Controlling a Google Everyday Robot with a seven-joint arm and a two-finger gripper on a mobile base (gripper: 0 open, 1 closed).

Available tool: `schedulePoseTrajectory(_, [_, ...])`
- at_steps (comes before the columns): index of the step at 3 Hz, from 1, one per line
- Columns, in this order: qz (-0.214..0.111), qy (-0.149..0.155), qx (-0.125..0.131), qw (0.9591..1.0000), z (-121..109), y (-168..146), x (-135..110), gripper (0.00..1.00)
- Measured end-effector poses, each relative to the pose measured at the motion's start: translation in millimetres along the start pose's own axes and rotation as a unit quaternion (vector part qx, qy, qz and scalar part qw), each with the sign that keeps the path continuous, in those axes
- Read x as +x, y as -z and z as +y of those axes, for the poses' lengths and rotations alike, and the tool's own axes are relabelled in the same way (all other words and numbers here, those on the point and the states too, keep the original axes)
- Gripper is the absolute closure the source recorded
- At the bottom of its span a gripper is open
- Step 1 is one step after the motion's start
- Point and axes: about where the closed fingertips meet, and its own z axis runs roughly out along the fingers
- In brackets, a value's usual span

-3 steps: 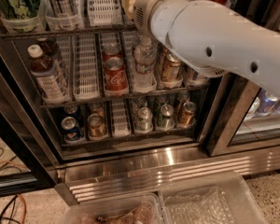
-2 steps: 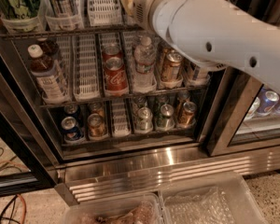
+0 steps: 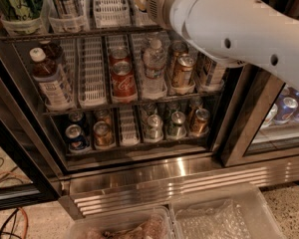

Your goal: Pick pepsi can from middle shelf of fridge

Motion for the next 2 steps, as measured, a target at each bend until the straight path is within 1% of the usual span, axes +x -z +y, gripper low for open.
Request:
schedulePoseTrajectory(1, [-0.006, 0.008, 0.003, 1.0000, -2.7, 4.4, -6.1, 1.00])
schedulePoseTrajectory(2, [-0.019, 0.013, 0.010, 0.9997, -6.2, 11.5, -17.6, 1.00])
